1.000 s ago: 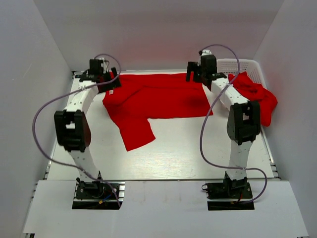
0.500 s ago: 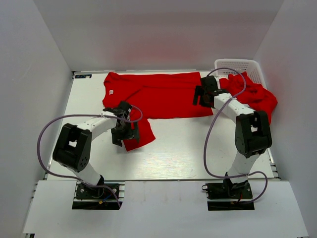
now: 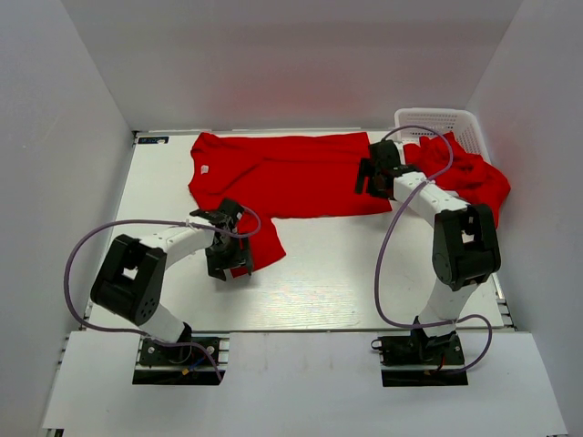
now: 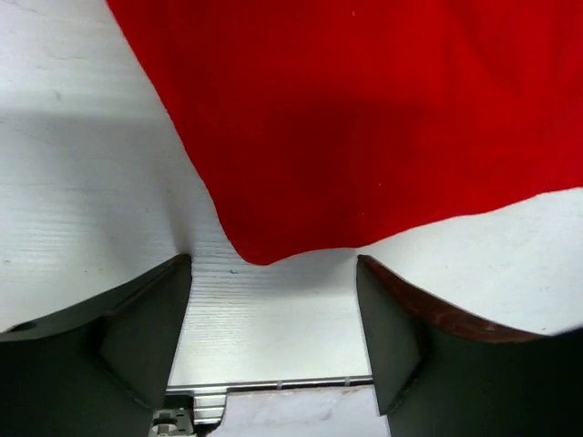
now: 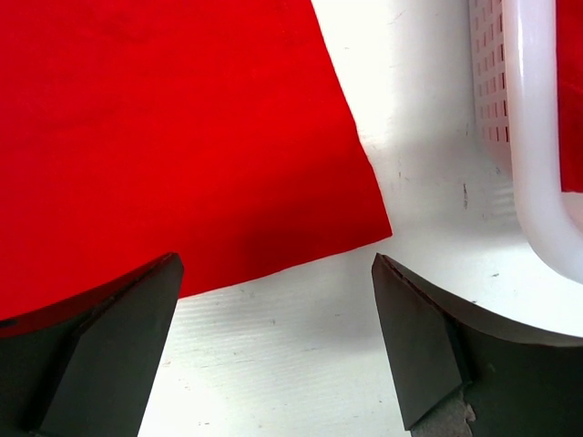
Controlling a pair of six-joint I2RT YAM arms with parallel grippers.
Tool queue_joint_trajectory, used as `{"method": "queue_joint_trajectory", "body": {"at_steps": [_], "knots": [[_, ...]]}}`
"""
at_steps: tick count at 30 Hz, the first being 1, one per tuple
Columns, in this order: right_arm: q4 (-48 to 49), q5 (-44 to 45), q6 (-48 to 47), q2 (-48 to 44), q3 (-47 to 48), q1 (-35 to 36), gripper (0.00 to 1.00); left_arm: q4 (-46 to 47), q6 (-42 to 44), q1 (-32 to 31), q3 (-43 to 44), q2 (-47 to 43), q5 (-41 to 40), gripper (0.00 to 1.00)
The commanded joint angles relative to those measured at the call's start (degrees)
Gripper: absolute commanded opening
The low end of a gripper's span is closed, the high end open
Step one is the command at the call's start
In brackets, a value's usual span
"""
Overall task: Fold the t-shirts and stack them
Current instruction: Grap the side of the flattened tshirt closest away from the robot with both arms
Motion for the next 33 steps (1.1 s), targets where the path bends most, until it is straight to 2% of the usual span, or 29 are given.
{"method": "queue_joint_trajectory", "body": {"at_steps": [1, 3, 6, 7, 10, 18, 20, 21, 28, 33], "knots": [[1.07, 1.72, 0.72, -2.79, -0.70, -0.12, 0.90, 4.16, -0.46, -0.25, -0.59, 1.79, -2.69, 0.78], [1.07, 1.55, 0.89, -3.14, -1.13, -0.12, 0.90, 4.77, 0.06, -0.25, 0.11, 3.89, -3.92, 0.76], [0.80, 1.54, 0.89, -3.23, -1.40, 0.14, 0.90, 4.78, 0.07, -0.25, 1.51, 5.92, -5.59, 0.64], [0.89, 1.46, 0.72, -3.14, -1.40, -0.12, 0.90, 4.25, 0.59, -0.25, 1.52, 6.45, -6.29, 0.55], [0.89, 1.63, 0.89, -3.31, -1.40, -0.03, 0.90, 3.63, 0.60, -0.25, 1.52, 7.07, -7.53, 0.52], [1.59, 1.45, 0.89, -4.02, -2.37, -0.03, 0.90, 5.21, 2.43, -0.25, 2.74, 9.44, -9.47, 0.26], [1.68, 1.81, 1.15, -4.19, -2.72, -0.03, 0.90, 3.55, 2.44, -0.25, 3.62, 9.45, -9.47, 0.13], [1.77, 1.98, 1.24, -4.45, -2.72, 0.06, 0.90, 3.54, 2.44, -0.25, 3.63, 9.45, -9.99, 0.00], [1.24, 2.60, 2.65, -3.41, -2.54, -0.12, 0.90, 3.01, 3.49, -0.25, 4.16, 6.20, -9.47, 0.00], [-1.03, 7.25, 5.71, 0.55, 0.26, -0.21, 0.90, 3.01, 4.02, -0.25, 4.16, 3.12, -9.47, 0.00]]}}
